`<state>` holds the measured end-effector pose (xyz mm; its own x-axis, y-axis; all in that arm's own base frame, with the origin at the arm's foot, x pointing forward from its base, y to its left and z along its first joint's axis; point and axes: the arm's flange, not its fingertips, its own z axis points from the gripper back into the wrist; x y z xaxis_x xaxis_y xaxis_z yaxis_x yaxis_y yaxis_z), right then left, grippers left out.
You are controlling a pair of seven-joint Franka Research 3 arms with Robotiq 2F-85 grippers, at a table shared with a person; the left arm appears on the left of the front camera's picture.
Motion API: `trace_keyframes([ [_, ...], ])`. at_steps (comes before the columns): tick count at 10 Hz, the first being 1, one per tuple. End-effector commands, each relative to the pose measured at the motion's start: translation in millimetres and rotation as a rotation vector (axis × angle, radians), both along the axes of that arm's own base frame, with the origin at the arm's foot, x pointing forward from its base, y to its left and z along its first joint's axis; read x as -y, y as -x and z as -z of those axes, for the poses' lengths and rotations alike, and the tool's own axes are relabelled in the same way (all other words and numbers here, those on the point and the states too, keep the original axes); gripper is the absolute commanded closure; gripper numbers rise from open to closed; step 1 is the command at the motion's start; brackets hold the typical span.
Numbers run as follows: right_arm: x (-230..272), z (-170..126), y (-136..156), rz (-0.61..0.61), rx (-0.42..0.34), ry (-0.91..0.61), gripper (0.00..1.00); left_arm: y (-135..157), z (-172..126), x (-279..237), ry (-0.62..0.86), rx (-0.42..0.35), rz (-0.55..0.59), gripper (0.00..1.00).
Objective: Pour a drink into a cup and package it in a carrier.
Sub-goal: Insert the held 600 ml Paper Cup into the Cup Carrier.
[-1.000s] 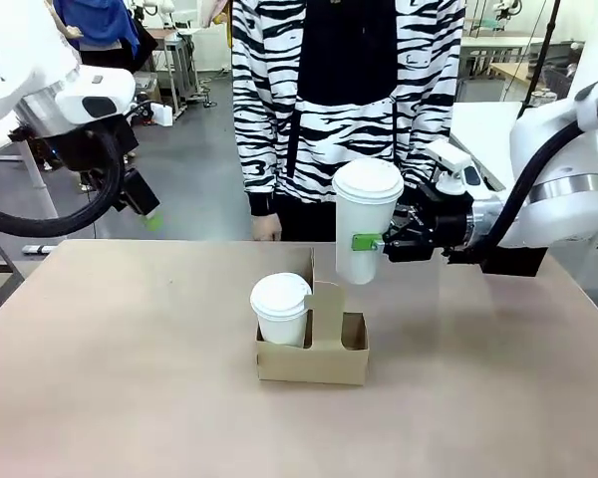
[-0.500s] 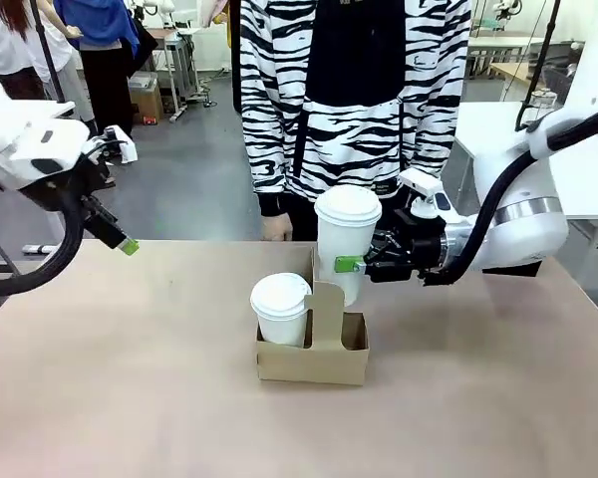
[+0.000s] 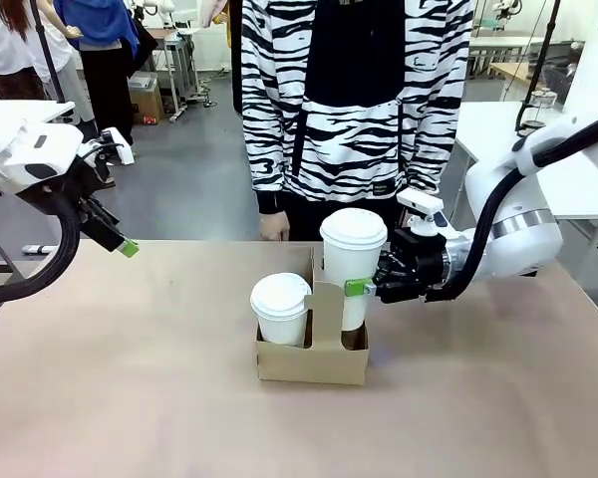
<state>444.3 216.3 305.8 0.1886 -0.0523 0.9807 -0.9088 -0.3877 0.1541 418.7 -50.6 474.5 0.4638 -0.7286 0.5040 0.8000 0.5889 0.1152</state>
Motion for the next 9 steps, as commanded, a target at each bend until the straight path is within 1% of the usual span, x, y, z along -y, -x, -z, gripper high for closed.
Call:
trace_keyframes([
  [1,-0.4,4.0,-5.3,-0.041,0.000,-0.012,0.20,-0.6,-2.9,1.1,-0.015,-0.007,-0.020,0.00],
  [6,-8.1,26.9,-9.9,-0.067,-0.010,0.013,0.20,-0.6,-2.9,1.1,-0.015,-0.007,-0.020,0.00],
  [9,-14.2,45.9,-15.2,-0.115,-0.008,0.051,0.20,-0.6,-2.9,1.1,-0.015,-0.007,-0.020,0.00],
])
